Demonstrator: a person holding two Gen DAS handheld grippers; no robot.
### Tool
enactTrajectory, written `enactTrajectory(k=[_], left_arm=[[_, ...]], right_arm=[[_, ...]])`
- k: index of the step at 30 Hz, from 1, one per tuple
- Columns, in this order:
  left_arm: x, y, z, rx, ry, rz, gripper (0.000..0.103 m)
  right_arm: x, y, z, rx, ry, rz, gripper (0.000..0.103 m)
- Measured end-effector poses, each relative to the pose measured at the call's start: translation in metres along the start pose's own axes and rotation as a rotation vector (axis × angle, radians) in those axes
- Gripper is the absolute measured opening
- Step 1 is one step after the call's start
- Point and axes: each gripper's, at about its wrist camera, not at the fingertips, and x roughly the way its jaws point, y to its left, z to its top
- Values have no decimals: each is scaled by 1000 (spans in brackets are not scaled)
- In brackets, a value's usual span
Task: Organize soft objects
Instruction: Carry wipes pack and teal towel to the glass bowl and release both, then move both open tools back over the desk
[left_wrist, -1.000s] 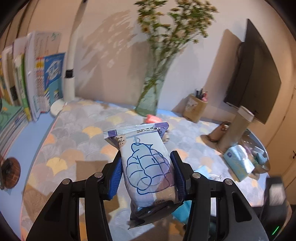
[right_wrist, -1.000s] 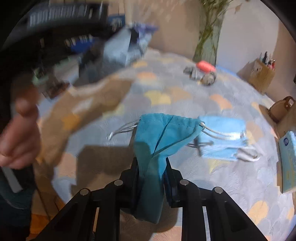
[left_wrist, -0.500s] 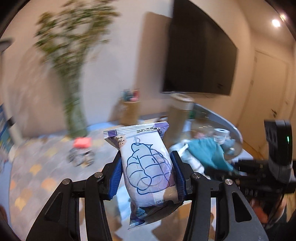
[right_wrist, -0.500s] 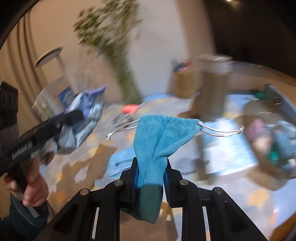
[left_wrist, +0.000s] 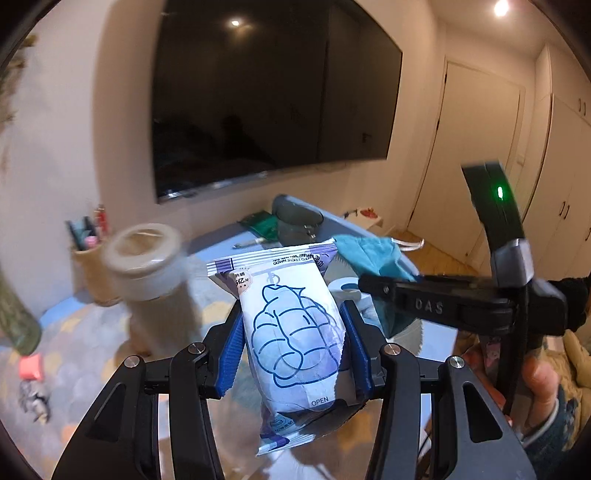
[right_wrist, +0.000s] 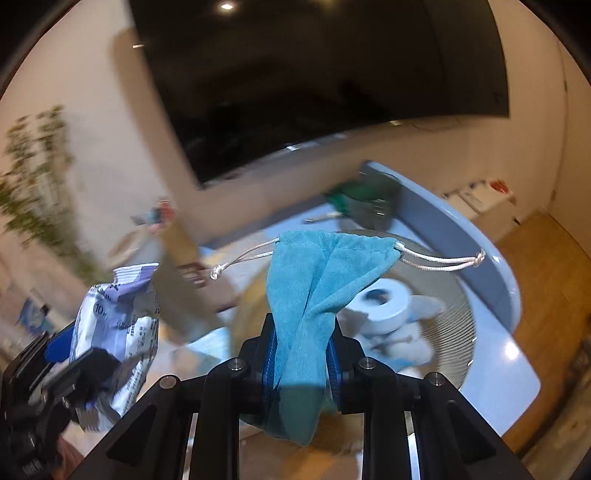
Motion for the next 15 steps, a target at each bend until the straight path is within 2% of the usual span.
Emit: enactTrajectory(k=[4,5,6,7,8,10,15], left_arm=[[41,-13,5,39,11,29,48],[49,-15,7,43,3,39,50],[58,-16,8,42,-4,49,57],[62,-17,7,39,-4,60,63],[66,-17,6,36,1,66,74],[69,-16,2,28,19,56,76],[49,-17,-12,43,57,22,76]], right_arm=[[21,-26,22,46,13,-31,24],[28,-30,28,55,16,-32,29],[38,-36,35,59,35,-42,35],[43,-40,37,58,52,-53,57],[50,-44,38,54,78,-74,69],[55,-50,32,46,104,-87,69],[34,-65,10,62,80,-61,69]])
